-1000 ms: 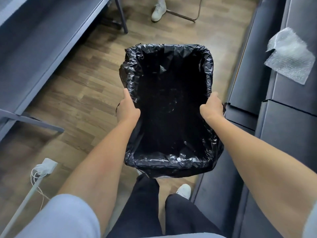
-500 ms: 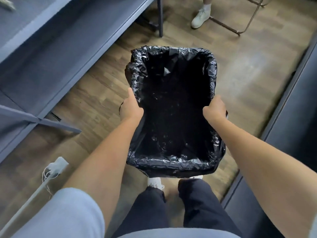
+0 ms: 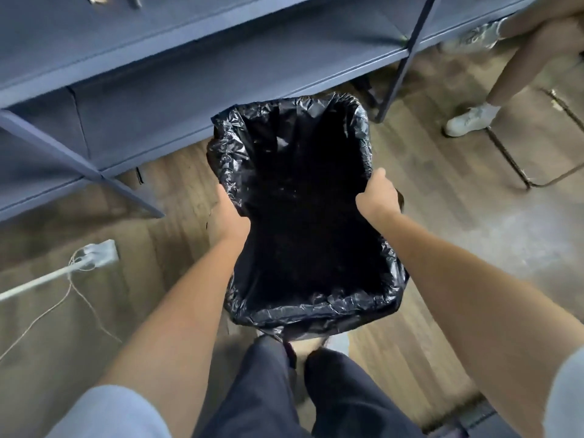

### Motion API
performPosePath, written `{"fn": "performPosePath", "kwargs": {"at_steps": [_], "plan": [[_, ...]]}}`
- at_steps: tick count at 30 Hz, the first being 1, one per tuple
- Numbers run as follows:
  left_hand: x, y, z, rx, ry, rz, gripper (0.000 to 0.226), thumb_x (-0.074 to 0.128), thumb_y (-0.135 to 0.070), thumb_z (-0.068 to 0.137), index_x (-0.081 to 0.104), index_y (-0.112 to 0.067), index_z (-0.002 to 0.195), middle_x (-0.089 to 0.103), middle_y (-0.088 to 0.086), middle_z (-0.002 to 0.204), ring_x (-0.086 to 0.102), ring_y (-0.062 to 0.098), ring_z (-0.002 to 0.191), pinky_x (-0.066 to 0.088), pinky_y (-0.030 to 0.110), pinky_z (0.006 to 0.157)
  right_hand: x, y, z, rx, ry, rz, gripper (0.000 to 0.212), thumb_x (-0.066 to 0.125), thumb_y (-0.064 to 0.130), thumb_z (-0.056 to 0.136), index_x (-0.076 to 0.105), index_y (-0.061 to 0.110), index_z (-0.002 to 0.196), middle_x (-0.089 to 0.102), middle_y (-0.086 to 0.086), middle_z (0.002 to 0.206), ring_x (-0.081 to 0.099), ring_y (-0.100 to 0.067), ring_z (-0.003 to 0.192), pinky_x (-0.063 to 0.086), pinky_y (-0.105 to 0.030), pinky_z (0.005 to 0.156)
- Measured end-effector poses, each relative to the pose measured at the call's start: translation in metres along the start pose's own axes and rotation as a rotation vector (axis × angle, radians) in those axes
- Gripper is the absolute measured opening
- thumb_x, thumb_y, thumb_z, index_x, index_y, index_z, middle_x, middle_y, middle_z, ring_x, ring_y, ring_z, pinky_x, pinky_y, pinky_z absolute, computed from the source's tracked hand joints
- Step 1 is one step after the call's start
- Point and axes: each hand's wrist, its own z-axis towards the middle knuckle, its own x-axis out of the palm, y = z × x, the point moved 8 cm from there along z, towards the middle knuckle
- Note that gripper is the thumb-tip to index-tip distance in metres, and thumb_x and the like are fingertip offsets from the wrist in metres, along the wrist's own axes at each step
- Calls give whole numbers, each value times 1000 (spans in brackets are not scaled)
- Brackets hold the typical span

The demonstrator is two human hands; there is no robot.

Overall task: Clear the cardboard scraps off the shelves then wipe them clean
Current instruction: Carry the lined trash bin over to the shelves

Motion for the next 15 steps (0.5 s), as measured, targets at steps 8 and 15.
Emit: {"fn": "performPosePath", "kwargs": {"at_steps": [8, 15], "plan": [[5, 9, 58, -194, -20, -36, 70, 46, 4, 82, 15, -16, 141, 53, 17, 123, 52, 37, 109, 43, 40, 80, 22, 65, 77, -83, 81, -127, 24, 43, -3, 88, 35, 0, 111, 44, -12, 87, 42, -28, 76, 30, -31, 54], [34, 12, 126, -248, -39, -36, 66, 46, 5, 81, 18, -16, 137, 53, 18, 122, 52, 38, 105, 41, 39, 74, 61, 81, 154, -90, 126, -170, 21, 43, -5, 86, 27, 5, 95, 35, -3, 65, 35, -18, 55, 22, -30, 47]]}}
